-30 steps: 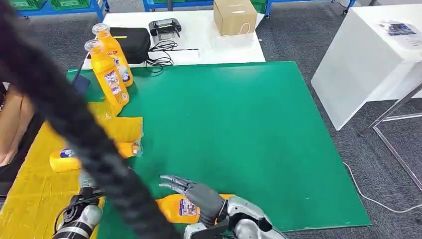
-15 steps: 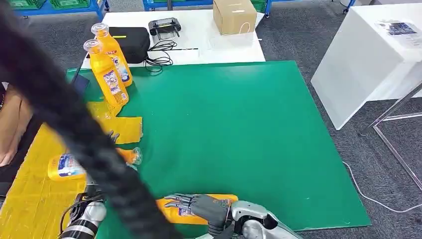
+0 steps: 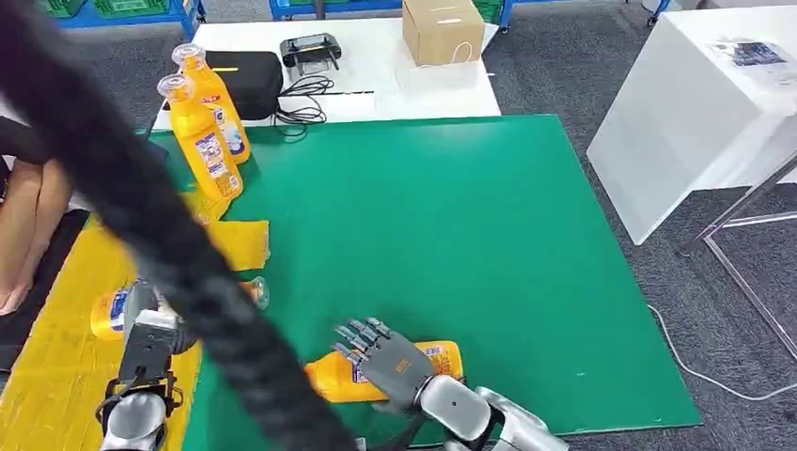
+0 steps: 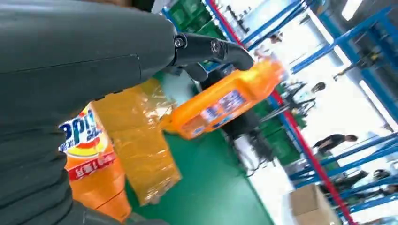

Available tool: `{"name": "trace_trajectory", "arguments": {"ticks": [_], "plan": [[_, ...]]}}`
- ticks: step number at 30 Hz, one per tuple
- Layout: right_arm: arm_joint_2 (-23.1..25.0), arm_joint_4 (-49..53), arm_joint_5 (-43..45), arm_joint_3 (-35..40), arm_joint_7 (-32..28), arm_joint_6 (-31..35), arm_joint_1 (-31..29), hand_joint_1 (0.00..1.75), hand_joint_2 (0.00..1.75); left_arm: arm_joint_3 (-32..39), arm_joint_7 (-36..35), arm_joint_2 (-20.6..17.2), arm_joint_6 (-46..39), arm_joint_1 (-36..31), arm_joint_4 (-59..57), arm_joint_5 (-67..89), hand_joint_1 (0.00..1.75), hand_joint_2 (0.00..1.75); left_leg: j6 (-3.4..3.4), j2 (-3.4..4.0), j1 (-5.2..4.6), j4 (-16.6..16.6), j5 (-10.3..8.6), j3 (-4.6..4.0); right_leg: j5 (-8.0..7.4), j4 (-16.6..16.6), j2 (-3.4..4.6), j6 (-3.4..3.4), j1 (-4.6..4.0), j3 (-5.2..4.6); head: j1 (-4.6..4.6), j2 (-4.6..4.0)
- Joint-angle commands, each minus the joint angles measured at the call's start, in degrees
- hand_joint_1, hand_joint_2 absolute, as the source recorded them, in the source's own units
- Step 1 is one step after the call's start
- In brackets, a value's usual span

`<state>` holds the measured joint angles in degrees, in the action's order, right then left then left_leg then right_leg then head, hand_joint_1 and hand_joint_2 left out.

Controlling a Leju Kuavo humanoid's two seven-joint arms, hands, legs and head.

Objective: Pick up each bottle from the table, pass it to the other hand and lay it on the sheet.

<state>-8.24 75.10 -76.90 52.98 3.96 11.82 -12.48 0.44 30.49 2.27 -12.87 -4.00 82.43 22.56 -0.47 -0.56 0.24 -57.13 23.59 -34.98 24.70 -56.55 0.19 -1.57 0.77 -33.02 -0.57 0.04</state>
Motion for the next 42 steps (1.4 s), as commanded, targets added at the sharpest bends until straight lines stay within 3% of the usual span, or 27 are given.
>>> {"name": "trace_trajectory", "arguments": {"ticks": [1, 20, 32, 42], "plan": [[2.83, -3.52, -10.03, -1.73, 5.22, -0.39, -1.69, 0.00, 1.75, 4.91, -0.27, 3.83, 2.90, 3.10, 5.88, -4.13, 0.00, 1.75, 0.03, 0.12, 0.11, -0.01, 0.11, 0.16, 0.04, 0.08, 0.06, 0.07, -0.12, 0.18, 0.00, 0.00], [2.62, -4.60, -12.15, -8.17, 9.47, -5.49, -3.12, 0.00, 1.75, 8.59, -0.07, 5.16, 4.88, 5.77, 6.25, -7.69, 0.00, 1.75, 0.04, 0.07, 0.04, 0.02, 0.08, 0.06, 0.02, 0.05, 0.03, 0.04, -0.06, 0.11, 0.00, 0.00], [2.34, -4.69, -12.16, -8.32, 9.46, -5.48, -3.17, 0.00, 1.75, 8.60, -0.07, 5.15, 4.89, 5.76, 6.25, -7.69, 0.00, 1.75, 0.04, 0.05, 0.08, 0.00, 0.12, 0.10, 0.05, 0.07, 0.00, 0.04, -0.10, 0.16, 0.00, 0.00], [1.23, -10.07, -6.38, -15.41, 9.55, -7.49, -1.69, 0.00, 1.75, 7.35, -0.43, 4.62, 5.32, 4.05, 3.69, -7.69, 0.00, 1.75, 0.03, -0.10, 0.06, 0.07, 0.03, 0.08, 0.02, 0.14, -0.15, 0.02, -0.08, 0.16, 0.00, 0.00]]}}
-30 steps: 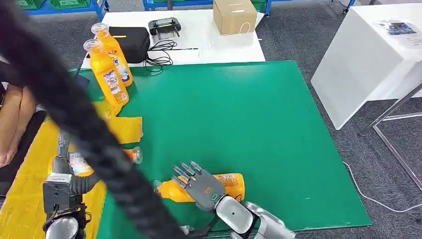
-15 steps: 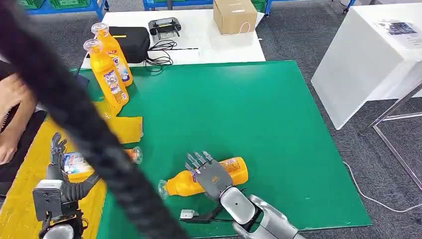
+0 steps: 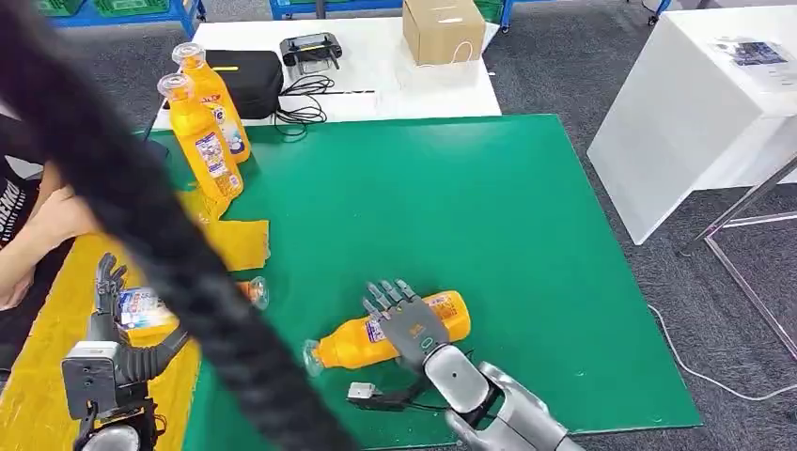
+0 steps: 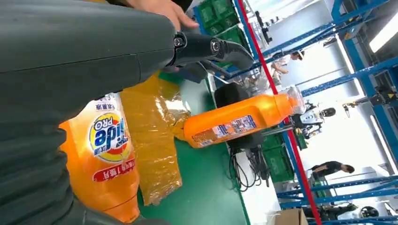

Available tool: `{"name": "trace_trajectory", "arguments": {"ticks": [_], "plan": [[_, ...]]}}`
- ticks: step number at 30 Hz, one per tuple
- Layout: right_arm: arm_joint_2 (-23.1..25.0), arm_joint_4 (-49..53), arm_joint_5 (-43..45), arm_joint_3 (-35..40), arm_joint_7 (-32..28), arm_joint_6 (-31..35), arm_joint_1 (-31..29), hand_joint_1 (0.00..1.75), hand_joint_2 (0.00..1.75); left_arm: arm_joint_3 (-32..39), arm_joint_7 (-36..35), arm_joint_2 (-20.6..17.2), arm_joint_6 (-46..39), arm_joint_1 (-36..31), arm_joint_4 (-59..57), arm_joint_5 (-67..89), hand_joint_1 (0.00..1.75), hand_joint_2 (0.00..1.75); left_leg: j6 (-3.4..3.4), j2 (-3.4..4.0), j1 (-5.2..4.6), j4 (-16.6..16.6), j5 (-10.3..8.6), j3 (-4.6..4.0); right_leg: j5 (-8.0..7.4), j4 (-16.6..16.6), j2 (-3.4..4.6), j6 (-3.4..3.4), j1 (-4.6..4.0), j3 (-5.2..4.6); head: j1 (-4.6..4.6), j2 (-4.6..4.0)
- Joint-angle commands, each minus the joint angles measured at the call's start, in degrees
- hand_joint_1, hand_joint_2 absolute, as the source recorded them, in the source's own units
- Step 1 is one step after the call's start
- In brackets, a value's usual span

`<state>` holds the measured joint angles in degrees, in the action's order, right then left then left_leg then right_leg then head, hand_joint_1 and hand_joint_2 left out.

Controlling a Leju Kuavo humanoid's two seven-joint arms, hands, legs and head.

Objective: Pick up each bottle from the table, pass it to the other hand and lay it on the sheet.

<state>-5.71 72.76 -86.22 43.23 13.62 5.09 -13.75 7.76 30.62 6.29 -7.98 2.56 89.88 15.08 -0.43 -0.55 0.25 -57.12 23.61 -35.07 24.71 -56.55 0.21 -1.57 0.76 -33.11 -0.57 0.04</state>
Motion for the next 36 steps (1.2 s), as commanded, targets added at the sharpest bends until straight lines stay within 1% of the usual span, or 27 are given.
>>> {"name": "trace_trajectory", "arguments": {"ticks": [1, 2, 3, 4, 5, 6, 8, 11, 14, 15, 16, 17, 18, 21, 29, 30, 31, 33, 34, 35, 36], "plan": [[-1.41, -8.84, 3.53, -6.12, -0.40, -1.09, -0.83, 0.00, 1.75, -0.31, -0.56, 0.47, 0.39, -2.95, -4.28, -0.22, 0.00, 1.75, 0.00, -0.13, 0.10, 0.04, 0.04, 0.23, 0.04, 0.17, -0.20, 0.04, -0.11, 0.36, 0.00, 0.00], [-1.40, -9.95, 5.01, -6.64, -1.55, -1.97, -1.19, 0.00, 1.75, -0.68, -0.60, 0.34, 0.47, -3.38, -4.76, -0.22, 0.00, 1.75, -0.01, -0.15, 0.03, 0.07, -0.02, 0.16, 0.02, 0.14, -0.20, 0.02, -0.04, 0.26, 0.02, 0.00], [-1.68, -11.07, 6.70, -7.06, -2.82, -2.70, -1.68, 0.00, 1.75, -1.11, -0.61, 0.13, 0.60, -3.94, -5.44, -0.24, 0.00, 1.75, 0.00, -0.16, 0.08, 0.07, 0.00, 0.23, 0.02, 0.19, -0.23, 0.04, -0.10, 0.36, 0.00, 0.00], [-1.97, -13.03, 9.57, -7.48, -5.18, -4.09, -2.38, 0.19, 1.75, -1.75, -0.53, -0.16, 0.79, -4.65, -6.31, -0.34, 0.00, 1.75, -0.01, -0.14, 0.02, 0.06, -0.02, 0.16, 0.01, 0.12, -0.19, 0.02, -0.03, 0.23, 0.02, 0.00], [-2.47, -14.85, 12.38, -7.86, -7.49, -5.01, -3.17, 0.72, 1.75, -2.39, -0.41, -0.42, 1.06, -5.44, -7.29, -0.49, 0.00, 1.75, -0.01, -0.16, 0.05, 0.07, -0.01, 0.22, 0.02, 0.16, -0.22, 0.03, -0.06, 0.34, 0.02, 0.00], [-2.94, -16.87, 14.99, -8.28, -9.27, -5.47, -3.98, 1.15, 1.75, -2.96, -0.23, -0.64, 1.25, -6.27, -8.32, -0.80, 0.00, 1.75, -0.01, -0.15, 0.02, 0.07, -0.04, 0.20, 0.00, 0.13, -0.19, 0.02, -0.03, 0.30, 0.00, 0.00], [-3.63, -18.12, 15.82, -8.31, -10.12, -4.59, -4.51, 1.15, 1.75, -3.33, -0.14, -0.68, 1.15, -6.89, -9.02, -1.01, 0.00, 1.75, -0.02, -0.23, 0.08, 0.10, -0.06, 0.35, -0.02, 0.24, -0.32, 0.03, -0.09, 0.50, 0.02, 0.00], [-3.37, -18.22, 15.80, -8.09, -10.10, -4.69, -4.61, 1.15, 1.75, -3.30, -0.11, -0.75, 1.11, -6.78, -9.01, -1.05, 0.00, 1.75, -0.01, -0.12, 0.04, 0.07, -0.04, 0.39, -0.03, 0.17, -0.19, 0.02, -0.04, 0.46, 0.00, 0.00], [-3.18, -18.19, 15.80, -7.99, -10.10, -4.69, -4.57, 1.15, 1.75, -3.26, -0.10, -0.78, 1.09, -6.71, -9.00, -1.07, 0.00, 1.75, -0.01, -0.15, 0.08, 0.10, -0.05, 0.55, -0.04, 0.25, -0.21, 0.04, -0.09, 0.63, 0.02, 0.00], [-3.35, -18.41, 16.25, -7.79, -9.59, -4.92, -4.74, 1.43, 1.75, -3.51, -0.05, -0.93, 1.11, -6.69, -8.95, -1.15, 0.00, 1.75, 0.00, -0.15, 0.07, 0.06, -0.03, 0.57, -0.01, 0.19, -0.21, 0.04, -0.07, 0.59, 0.00, 0.00], [-3.65, -19.65, 16.66, -7.76, -8.80, -5.28, -5.15, 1.13, 1.75, -3.97, -0.03, -1.04, 1.14, -7.07, -9.40, -1.24, 0.00, 1.75, 0.00, -0.22, 0.09, 0.08, -0.03, 0.62, -0.01, 0.24, -0.27, 0.04, -0.10, 0.68, 0.02, 0.00], [-3.68, -20.56, 17.23, -7.91, -8.72, -5.37, -5.37, 1.47, 1.75, -4.26, -0.02, -1.08, 1.14, -7.36, -9.76, -1.33, 0.00, 1.75, -0.01, -0.20, 0.04, 0.07, -0.04, 0.61, -0.01, 0.19, -0.24, 0.03, -0.05, 0.63, 0.02, 0.00], [-3.74, -21.63, 19.30, -8.74, -10.24, -5.18, -5.45, 1.75, 1.75, -4.54, 0.00, -1.08, 1.13, -7.83, -10.37, -1.50, 0.00, 1.75, -0.01, -0.24, 0.09, 0.09, -0.06, 0.61, -0.03, 0.26, -0.30, 0.04, -0.10, 0.67, 0.00, 0.00], [-4.21, -23.33, 21.53, -8.67, -12.25, -3.66, -6.01, 1.75, 1.75, -5.10, 0.24, -1.23, 1.36, -8.43, -11.40, -2.95, 0.00, 1.75, -0.01, -0.27, 0.05, 0.08, -0.05, 0.62, -0.01, 0.22, -0.31, 0.03, -0.06, 0.70, 0.02, 0.00], [-4.31, -21.05, 22.29, -8.60, -11.61, -3.11, -6.15, 1.75, 1.75, -5.55, 0.28, -0.99, 1.26, -8.23, -10.81, -3.34, 0.00, 1.75, -0.02, -0.21, 0.06, 0.04, -0.05, 0.68, -0.03, 0.19, -0.24, 0.03, -0.06, 0.71, 0.02, 0.00], [-4.02, -19.52, 23.83, -9.71, -13.22, -0.14, -5.49, 1.75, 1.75, -5.50, 0.28, -0.96, 1.23, -8.08, -10.59, -3.39, 0.00, 1.75, -0.01, -0.24, 0.08, 0.03, -0.04, 0.69, -0.02, 0.22, -0.29, 0.04, -0.08, 0.70, 0.00, 0.00], [-3.08, -15.50, 24.27, -11.57, -12.65, 3.11, -4.08, 1.75, 1.75, -5.13, 0.08, -0.77, 1.88, -7.46, -9.61, -4.12, 0.00, 1.75, -0.02, -0.20, 0.05, 0.04, -0.04, 0.71, -0.02, 0.19, -0.22, 0.03, -0.05, 0.69, 0.02, 0.00], [-0.35, -8.28, 26.26, -15.45, -12.87, 7.04, -1.07, 1.75, 1.75, -5.28, -0.93, -0.81, 4.88, -6.01, -7.21, -5.50, 0.00, 1.75, -0.01, -0.13, 0.07, 0.02, -0.01, 0.67, -0.01, 0.17, -0.16, 0.04, -0.06, 0.70, 0.02, 0.00], [1.80, -3.45, 27.74, -18.21, -13.63, 10.80, 1.11, 1.75, 1.75, -6.08, -1.94, -1.05, 7.47, -5.24, -5.81, -5.89, 0.00, 1.75, 0.00, -0.14, 0.10, 0.01, 0.01, 0.68, 0.00, 0.19, -0.18, 0.05, -0.09, 0.74, 0.00, 0.00], [2.84, -0.22, 27.65, -19.47, -13.70, 13.15, 2.47, 1.75, 1.75, -7.22, -2.79, -1.46, 9.18, -4.78, -5.06, -5.49, 0.00, 1.75, -0.02, -0.08, 0.06, -0.03, 0.03, 0.63, 0.01, 0.11, -0.09, 0.03, -0.06, 0.67, 0.02, 0.00], [3.24, 1.77, 27.73, -19.86, -13.69, 13.42, 3.15, 1.75, 1.75, -7.77, -3.06, -1.34, 9.59, -4.42, -4.35, -5.27, 0.00, 1.75, -0.01, -0.06, 0.08, -0.05, 0.06, 0.61, 0.03, 0.10, -0.08, 0.05, -0.08, 0.67, 0.02, 0.00]]}}
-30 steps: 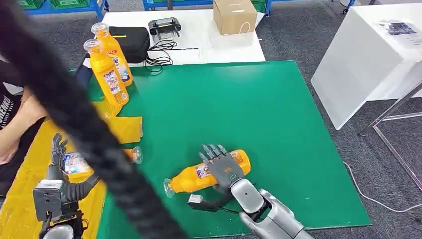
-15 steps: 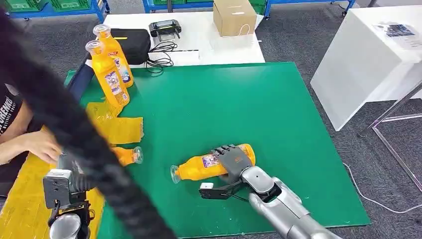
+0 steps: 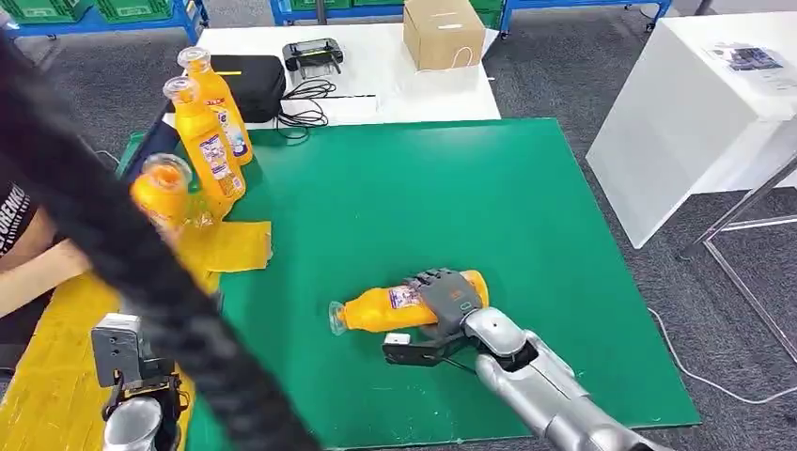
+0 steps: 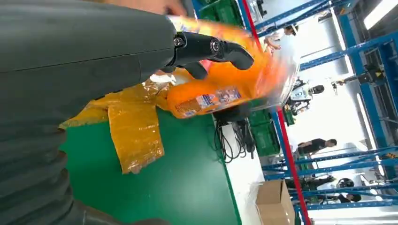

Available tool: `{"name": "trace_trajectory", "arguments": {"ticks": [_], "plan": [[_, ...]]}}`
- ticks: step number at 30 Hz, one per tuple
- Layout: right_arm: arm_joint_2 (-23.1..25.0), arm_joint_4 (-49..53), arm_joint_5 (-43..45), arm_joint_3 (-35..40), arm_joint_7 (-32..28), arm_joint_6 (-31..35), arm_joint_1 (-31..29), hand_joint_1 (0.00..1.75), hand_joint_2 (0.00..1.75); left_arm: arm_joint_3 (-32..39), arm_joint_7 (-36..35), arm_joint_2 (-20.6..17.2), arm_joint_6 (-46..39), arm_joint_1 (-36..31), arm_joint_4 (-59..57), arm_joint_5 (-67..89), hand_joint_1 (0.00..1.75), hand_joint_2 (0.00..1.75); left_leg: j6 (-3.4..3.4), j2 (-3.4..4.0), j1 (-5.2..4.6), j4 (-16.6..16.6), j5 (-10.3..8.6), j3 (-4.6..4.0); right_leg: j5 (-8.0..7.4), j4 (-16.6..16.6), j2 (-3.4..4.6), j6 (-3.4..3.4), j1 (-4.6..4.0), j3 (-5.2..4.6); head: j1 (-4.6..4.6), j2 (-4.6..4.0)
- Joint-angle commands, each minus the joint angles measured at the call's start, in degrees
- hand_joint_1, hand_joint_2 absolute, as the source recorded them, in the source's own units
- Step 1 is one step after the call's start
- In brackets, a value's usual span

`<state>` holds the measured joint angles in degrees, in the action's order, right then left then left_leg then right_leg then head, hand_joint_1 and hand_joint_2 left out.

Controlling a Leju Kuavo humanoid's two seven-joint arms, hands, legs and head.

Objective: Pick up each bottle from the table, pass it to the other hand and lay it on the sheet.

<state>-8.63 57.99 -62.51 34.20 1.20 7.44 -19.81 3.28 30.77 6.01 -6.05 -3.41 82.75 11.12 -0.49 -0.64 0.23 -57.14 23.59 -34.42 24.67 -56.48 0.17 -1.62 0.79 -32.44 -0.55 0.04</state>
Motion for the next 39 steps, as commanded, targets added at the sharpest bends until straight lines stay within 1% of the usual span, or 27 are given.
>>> {"name": "trace_trajectory", "arguments": {"ticks": [1, 2, 3, 4, 7, 8, 9, 10, 11, 15, 20, 22, 25, 28, 32, 33, 34, 35, 36, 38, 39], "plan": [[8.62, 20.40, 7.84, -14.04, -3.93, 16.79, 11.35, 1.75, 1.75, -5.74, -4.24, -1.69, 10.29, 1.80, 3.41, -0.81, 0.00, 1.75, 0.05, 0.01, 0.06, -0.03, 0.07, -0.10, 0.06, -0.01, -0.04, 0.07, -0.07, -0.04, 0.00, 0.00], [9.18, 22.18, 8.67, -15.01, -4.58, 17.64, 12.16, 1.75, 1.75, -7.04, -4.56, -1.61, 10.79, 1.98, 3.77, -0.64, 0.00, 1.75, 0.06, 0.01, 0.12, -0.08, 0.13, -0.15, 0.12, -0.02, -0.07, 0.11, -0.13, -0.08, -0.02, 0.00], [10.51, 24.21, 12.01, -16.63, -7.01, 19.81, 13.22, 1.75, 1.75, -9.21, -5.09, -1.97, 11.67, 2.07, 3.95, -0.26, 0.00, 1.75, 0.05, 0.06, 0.04, -0.06, 0.10, -0.27, 0.08, -0.07, 0.00, 0.07, -0.07, -0.23, -0.02, 0.00], [11.39, 25.83, 16.04, -17.79, -9.23, 19.61, 14.10, 1.75, 1.75, -11.82, -5.69, -2.32, 12.16, 2.12, 3.74, -0.13, 0.00, 1.75, 0.07, 0.11, 0.05, -0.09, 0.14, -0.35, 0.11, -0.11, 0.02, 0.09, -0.08, -0.29, 0.00, 0.00], [12.48, 26.87, 19.96, -18.98, -11.73, 20.49, 14.75, 1.75, 1.75, -14.21, -5.96, -2.42, 12.81, 2.20, 2.97, -0.50, 0.00, 1.75, 0.04, -0.09, 0.04, -0.03, 0.07, -0.46, 0.11, -0.03, -0.18, 0.04, -0.05, -0.42, 0.00, 0.00], [13.38, 26.73, 23.29, -19.72, -13.45, 20.68, 14.85, 1.75, 1.75, -15.50, -6.01, -2.95, 13.40, 2.12, 2.68, -0.80, 0.00, 1.75, 0.04, -0.12, 0.08, -0.05, 0.14, -0.40, 0.16, -0.01, -0.22, 0.05, -0.09, -0.29, 0.00, 0.00], [13.96, 26.34, 26.35, -19.99, -14.59, 19.76, 14.76, 1.75, 1.75, -17.03, -6.12, -3.18, 14.09, 2.06, 2.40, -1.03, 0.00, 1.75, 0.02, -0.09, 0.03, -0.02, 0.06, -0.50, 0.09, -0.02, -0.15, 0.01, -0.03, -0.43, 0.00, 0.00], [14.27, 25.76, 27.83, -19.99, -15.01, 19.07, 14.51, 1.75, 1.75, -18.09, -6.12, -3.16, 14.31, 2.05, 2.19, -1.03, 0.00, 1.75, 0.03, -0.01, 0.08, -0.03, 0.13, -0.44, 0.12, 0.01, -0.09, 0.03, -0.09, -0.35, 0.00, 0.00], [14.53, 25.41, 31.39, -19.88, -16.14, 17.07, 14.24, 1.75, 1.75, -19.31, -6.26, -3.64, 14.99, 1.74, 1.86, -1.48, 0.00, 1.75, 0.02, 0.04, 0.01, 0.00, 0.06, -0.53, 0.07, -0.02, -0.04, 0.00, -0.03, -0.50, 0.00, 0.00], [15.33, 22.37, 35.22, -19.41, -17.13, 14.94, 12.31, 1.75, 1.75, -22.69, -6.83, -3.69, 16.04, 0.31, -0.29, -2.55, 0.00, 1.75, 0.07, 0.03, 0.03, 0.00, 0.08, -0.56, 0.05, -0.01, -0.06, 0.02, -0.05, -0.54, 0.00, 0.00], [15.51, 20.42, 35.82, -17.84, -17.35, 13.24, 11.50, 1.75, 1.75, -23.73, -6.85, -4.12, 16.19, -0.26, -0.55, -2.67, 0.00, 1.75, 0.09, 0.16, 0.09, 0.01, 0.14, -0.46, 0.06, 0.06, 0.05, 0.06, -0.12, -0.41, 0.00, 0.00], [14.22, 17.21, 33.63, -13.99, -16.17, 9.30, 9.52, 1.75, 1.75, -24.24, -7.34, -4.06, 15.27, -1.17, -1.39, -1.77, 0.00, 1.75, 0.09, 0.15, 0.08, 0.02, 0.14, -0.46, 0.06, 0.06, 0.03, 0.06, -0.11, -0.40, 0.00, 0.00], [13.94, 14.08, 31.07, -9.48, -16.17, 6.02, 7.13, 1.75, 1.75, -24.22, -7.44, -3.78, 15.89, -2.32, -2.89, -2.71, 0.00, 1.75, 0.09, 0.23, 0.08, 0.04, 0.12, -0.44, 0.02, 0.07, 0.12, 0.05, -0.10, -0.43, 0.00, 0.00], [14.26, 13.86, 30.89, -9.02, -16.08, 5.93, 7.02, 1.75, 1.75, -24.23, -7.44, -3.75, 15.89, -2.38, -2.96, -2.71, 0.00, 1.75, 0.10, 0.27, 0.09, 0.04, 0.13, -0.44, 0.01, 0.08, 0.16, 0.06, -0.12, -0.42, 0.00, 0.00], [14.26, 13.86, 30.89, -9.02, -16.08, 5.93, 7.02, 1.75, 1.75, -24.23, -7.44, -3.75, 15.89, -2.38, -2.96, -2.71, 0.00, 1.75, 0.07, 0.06, 0.03, 0.04, 0.07, -0.57, 0.03, 0.03, -0.01, 0.01, -0.05, -0.54, 0.00, 0.00], [14.26, 13.86, 30.89, -9.02, -16.08, 5.93, 7.02, 1.75, 1.75, -24.23, -7.44, -3.75, 15.89, -2.38, -2.96, -2.71, 0.00, 1.75, 0.07, 0.12, 0.10, 0.03, 0.13, -0.47, 0.04, 0.09, 0.03, 0.04, -0.13, -0.41, 0.00, 0.00], [13.98, 14.15, 30.63, -8.57, -16.08, 5.52, 7.08, 1.75, 1.75, -24.29, -7.41, -3.79, 16.03, -2.24, -2.81, -2.82, 0.00, 1.75, 0.06, 0.12, 0.04, 0.02, 0.10, -0.55, 0.03, 0.04, 0.05, 0.01, -0.07, -0.51, 0.00, 0.00], [14.00, 14.14, 30.30, -7.64, -16.25, 4.77, 7.00, 1.75, 1.75, -24.39, -7.37, -3.77, 16.24, -2.33, -2.77, -2.93, 0.00, 1.75, 0.07, 0.19, 0.10, 0.01, 0.16, -0.45, 0.05, 0.08, 0.09, 0.03, -0.13, -0.38, 0.00, 0.00], [13.92, 14.03, 29.04, -5.02, -17.61, 3.33, 6.79, 1.75, 1.75, -24.57, -7.35, -3.64, 16.58, -2.70, -2.96, -3.17, 0.00, 1.75, 0.08, 0.25, 0.16, -0.02, 0.21, -0.37, 0.07, 0.11, 0.12, 0.05, -0.19, -0.29, 0.00, 0.00], [14.16, 14.43, 27.04, -1.31, -19.83, 2.82, 7.23, 1.75, 1.75, -24.32, -7.49, -3.29, 16.79, -3.41, -3.43, -4.09, 0.00, 1.75, 0.09, 0.16, 0.07, 0.00, 0.12, -0.54, 0.05, 0.02, 0.06, 0.04, -0.10, -0.49, 0.00, 0.00], [14.32, 14.69, 25.91, 1.09, -20.72, 2.81, 7.77, 1.75, 1.75, -23.86, -7.80, -3.11, 16.74, -3.84, -3.74, -4.83, 0.00, 1.75, 0.10, 0.17, 0.12, -0.01, 0.16, -0.47, 0.07, 0.05, 0.06, 0.07, -0.15, -0.39, 0.00, 0.00]]}}
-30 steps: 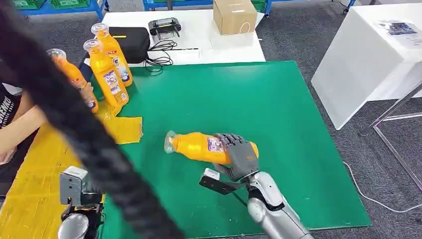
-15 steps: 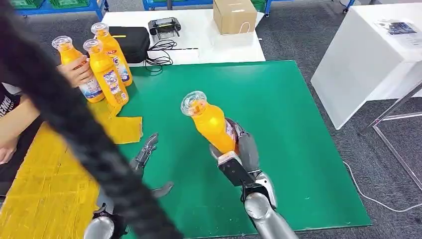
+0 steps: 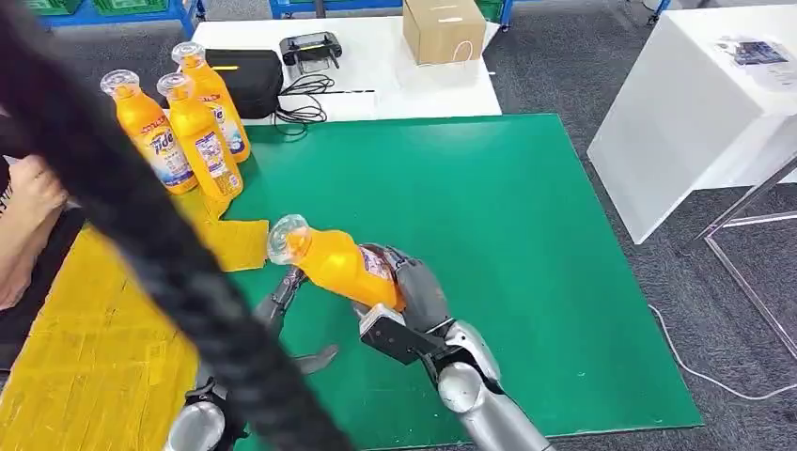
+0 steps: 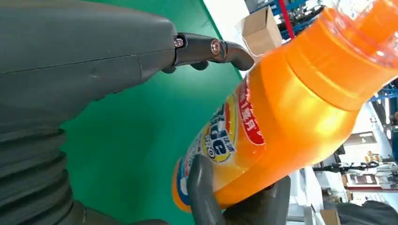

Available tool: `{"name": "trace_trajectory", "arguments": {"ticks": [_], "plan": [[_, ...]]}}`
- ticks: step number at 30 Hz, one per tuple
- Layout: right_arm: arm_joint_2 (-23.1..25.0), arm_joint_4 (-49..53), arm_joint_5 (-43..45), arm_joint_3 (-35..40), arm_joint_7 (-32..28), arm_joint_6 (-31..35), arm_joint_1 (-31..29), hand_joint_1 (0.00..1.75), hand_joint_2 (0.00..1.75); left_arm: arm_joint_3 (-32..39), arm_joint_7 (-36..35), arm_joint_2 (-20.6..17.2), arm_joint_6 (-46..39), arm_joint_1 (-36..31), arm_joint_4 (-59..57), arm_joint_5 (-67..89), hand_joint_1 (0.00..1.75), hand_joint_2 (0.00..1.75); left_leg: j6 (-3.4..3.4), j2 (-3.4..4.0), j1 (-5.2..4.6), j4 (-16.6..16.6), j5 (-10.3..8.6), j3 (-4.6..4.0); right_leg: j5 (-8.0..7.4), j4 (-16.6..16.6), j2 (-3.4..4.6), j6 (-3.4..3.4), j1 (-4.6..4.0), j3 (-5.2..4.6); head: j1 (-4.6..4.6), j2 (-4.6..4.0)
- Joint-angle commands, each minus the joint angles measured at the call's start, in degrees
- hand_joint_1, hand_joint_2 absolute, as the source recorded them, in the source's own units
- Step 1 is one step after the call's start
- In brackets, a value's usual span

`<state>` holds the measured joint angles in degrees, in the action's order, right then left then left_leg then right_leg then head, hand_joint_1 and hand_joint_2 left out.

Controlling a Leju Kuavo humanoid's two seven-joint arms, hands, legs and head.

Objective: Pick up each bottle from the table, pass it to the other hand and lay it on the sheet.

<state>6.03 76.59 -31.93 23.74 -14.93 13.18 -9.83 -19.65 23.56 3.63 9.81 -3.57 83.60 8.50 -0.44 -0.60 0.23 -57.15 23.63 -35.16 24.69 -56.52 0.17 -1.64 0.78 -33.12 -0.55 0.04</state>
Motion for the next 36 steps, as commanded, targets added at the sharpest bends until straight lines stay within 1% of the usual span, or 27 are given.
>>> {"name": "trace_trajectory", "arguments": {"ticks": [1, 3, 6, 7, 8, 10, 14, 16, 17, 18, 19, 21, 22, 23, 24, 25, 26, 28, 29, 32, 33, 35, 36], "plan": [[-0.36, -3.77, -5.53, 13.19, -5.08, -2.75, -1.85, 1.75, 1.75, -0.56, -0.78, -0.70, 1.02, -3.99, -4.81, -2.88, 0.00, 1.75, 0.04, 0.09, 0.08, 0.02, 0.07, 0.18, 0.03, 0.07, 0.03, 0.07, -0.09, 0.19, 0.00, 0.00], [-0.65, -4.23, -7.68, 17.14, -5.66, -2.25, -1.41, 1.75, 1.75, 0.90, -1.25, -0.30, 2.72, -4.40, -5.51, -6.86, 0.00, 1.75, 0.04, 0.09, 0.06, 0.04, 0.06, 0.17, 0.03, 0.06, 0.04, 0.07, -0.07, 0.15, 0.00, 0.00], [-0.87, -6.15, -9.12, 20.30, -5.64, -1.52, -1.52, 1.75, 1.75, 2.89, -1.42, 0.27, 5.12, -4.76, -6.06, -12.47, 0.00, 1.75, 0.07, 0.11, 0.15, 0.05, 0.12, 0.32, 0.06, 0.13, 0.02, 0.11, -0.16, 0.33, 0.02, 0.00], [-0.84, -6.59, -8.87, 20.63, -5.57, -1.52, -1.63, 1.75, 1.75, 3.12, -1.64, 0.36, 5.82, -4.91, -6.22, -13.63, 0.00, 1.75, 0.04, 0.01, 0.09, 0.05, 0.06, 0.22, 0.04, 0.10, -0.03, 0.06, -0.09, 0.21, 0.00, 0.00], [-0.86, -7.03, -8.74, 20.86, -5.51, -1.41, -1.80, 1.75, 1.75, 3.33, -1.88, 0.41, 6.62, -5.03, -6.35, -14.86, 0.00, 1.75, 0.04, 0.06, 0.13, 0.05, 0.10, 0.32, 0.06, 0.15, -0.01, 0.09, -0.14, 0.33, 0.00, 0.00], [-0.89, -7.57, -8.50, 20.89, -5.61, -1.14, -2.03, 1.75, 1.75, 3.36, -1.98, 0.28, 6.71, -5.19, -6.34, -15.04, 0.00, 1.75, 0.02, 0.10, 0.07, 0.05, 0.04, 0.18, 0.03, 0.09, 0.02, 0.04, -0.09, 0.14, 0.00, 0.00], [-0.94, -9.32, -7.67, 21.77, -5.38, -1.17, -2.84, 1.75, 1.75, 4.01, -3.75, 0.85, 9.91, -5.32, -6.89, -21.85, 0.00, 1.75, 0.04, 0.01, 0.17, 0.03, 0.09, 0.27, 0.06, 0.16, -0.09, 0.08, -0.19, 0.33, 0.00, 0.00], [-0.85, -9.89, -7.49, 22.01, -5.50, -1.02, -2.99, 1.75, 1.75, 3.71, -3.76, 0.76, 10.08, -5.44, -6.83, -22.97, 0.00, 1.75, 0.03, 0.01, 0.08, 0.05, 0.03, 0.17, 0.04, 0.10, -0.06, 0.05, -0.08, 0.17, 0.00, 0.00], [-0.76, -10.26, -7.31, 22.17, -5.52, -0.91, -3.04, 1.75, 1.75, 3.64, -3.60, 0.87, 10.20, -5.37, -6.48, -24.07, 0.00, 1.75, 0.04, 0.01, 0.14, 0.04, 0.07, 0.25, 0.06, 0.15, -0.09, 0.08, -0.15, 0.29, 0.00, 0.00], [-0.71, -10.46, -7.24, 22.27, -5.50, -0.80, -3.07, 1.75, 1.75, 3.55, -3.51, 0.92, 10.21, -5.24, -6.12, -24.50, 0.00, 1.75, 0.03, 0.00, 0.06, 0.05, 0.02, 0.13, 0.03, 0.09, -0.06, 0.05, -0.06, 0.12, 0.00, 0.00], [-0.71, -10.46, -7.24, 22.27, -5.50, -0.80, -3.07, 1.75, 1.75, 3.55, -3.51, 0.92, 10.21, -5.24, -6.12, -24.50, 0.00, 1.75, 0.04, -0.04, 0.12, 0.05, 0.05, 0.22, 0.07, 0.14, -0.14, 0.08, -0.13, 0.26, 0.00, 0.00], [-0.60, -11.06, -7.05, 22.47, -5.42, -0.89, -3.29, 1.75, 1.75, 3.20, -3.52, 1.08, 10.96, -4.91, -5.32, -26.06, 0.00, 1.75, 0.03, -0.01, 0.07, 0.03, 0.02, 0.13, 0.04, 0.08, -0.09, 0.05, -0.06, 0.11, 0.00, 0.00], [-0.60, -11.23, -7.01, 22.50, -5.40, -0.91, -3.34, 1.75, 1.75, 2.96, -3.52, 1.20, 10.97, -4.74, -5.12, -26.07, 0.00, 1.75, 0.04, -0.04, 0.10, 0.04, 0.05, 0.21, 0.07, 0.12, -0.13, 0.07, -0.10, 0.22, 0.00, 0.00], [-0.46, -11.82, -6.70, 22.54, -5.31, -1.02, -3.54, 1.75, 1.75, 2.45, -3.45, 1.10, 11.45, -4.55, -4.64, -26.93, 0.19, 1.75, 0.03, -0.04, 0.09, 0.03, 0.02, 0.15, 0.05, 0.10, -0.12, 0.06, -0.08, 0.15, -0.02, 0.00], [-0.43, -12.08, -6.60, 22.53, -5.28, -1.03, -3.64, 1.75, 1.75, 2.25, -3.35, 1.25, 11.63, -4.37, -4.43, -27.32, 0.77, 1.75, 0.03, -0.04, 0.15, 0.02, 0.08, 0.25, 0.08, 0.15, -0.15, 0.08, -0.15, 0.29, 0.00, 0.00], [-0.36, -12.38, -6.43, 22.47, -5.25, -0.99, -3.76, 1.75, 1.75, 2.06, -3.16, 1.28, 11.67, -4.21, -4.04, -27.65, 1.75, 1.75, 0.02, -0.04, 0.10, 0.03, 0.04, 0.17, 0.06, 0.11, -0.13, 0.06, -0.10, 0.17, 0.00, 0.00], [-0.35, -12.56, -6.36, 22.42, -5.26, -0.97, -3.84, 1.75, 1.75, 1.91, -3.08, 1.36, 11.64, -4.06, -3.67, -27.73, 1.75, 1.75, 0.03, -0.06, 0.13, 0.02, 0.07, 0.23, 0.09, 0.14, -0.17, 0.07, -0.14, 0.27, 0.00, 0.00], [-0.25, -12.99, -6.10, 22.22, -5.25, -1.08, -4.04, 1.75, 1.75, 1.92, -1.96, 1.87, 11.11, -3.58, -2.31, -28.37, 1.75, 1.75, 0.02, -0.05, 0.10, 0.01, 0.03, 0.12, 0.06, 0.10, -0.15, 0.05, -0.10, 0.13, 0.00, 0.00], [-0.25, -12.99, -6.10, 22.22, -5.25, -1.08, -4.04, 1.75, 1.75, 1.92, -1.96, 1.87, 11.11, -3.58, -2.31, -28.37, 1.75, 1.75, 0.03, -0.05, 0.14, -0.01, 0.08, 0.21, 0.09, 0.13, -0.16, 0.07, -0.15, 0.25, 0.00, 0.00], [-0.21, -13.28, -6.01, 22.11, -5.16, -1.04, -4.03, 1.75, 1.75, 1.43, -1.89, 1.86, 10.71, -3.53, -1.83, -28.04, 1.75, 1.75, 0.02, -0.06, 0.12, -0.01, 0.04, 0.11, 0.06, 0.10, -0.17, 0.05, -0.12, 0.13, -0.02, 0.00], [-0.18, -13.44, -5.98, 22.05, -5.11, -0.99, -4.03, 1.75, 1.75, 1.45, -1.74, 1.96, 10.52, -3.56, -1.94, -28.25, 1.75, 1.75, 0.02, -0.10, 0.16, -0.03, 0.08, 0.19, 0.10, 0.13, -0.23, 0.06, -0.17, 0.25, 0.00, 0.00], [-0.18, -13.44, -5.98, 22.05, -5.11, -0.99, -4.03, 1.75, 1.75, 1.45, -1.74, 1.96, 10.52, -3.56, -1.94, -28.25, 1.75, 1.75, 0.02, -0.06, 0.09, 0.00, 0.02, 0.08, 0.05, 0.08, -0.15, 0.04, -0.08, 0.08, 0.00, 0.00], [-0.05, -13.70, -6.06, 21.97, -5.02, -0.67, -4.06, 1.75, 1.75, 1.61, -1.51, 2.11, 10.22, -3.62, -2.09, -28.55, 1.75, 1.75, 0.02, -0.06, 0.15, -0.02, 0.07, 0.18, 0.08, 0.12, -0.17, 0.06, -0.15, 0.21, 0.00, 0.00]]}}
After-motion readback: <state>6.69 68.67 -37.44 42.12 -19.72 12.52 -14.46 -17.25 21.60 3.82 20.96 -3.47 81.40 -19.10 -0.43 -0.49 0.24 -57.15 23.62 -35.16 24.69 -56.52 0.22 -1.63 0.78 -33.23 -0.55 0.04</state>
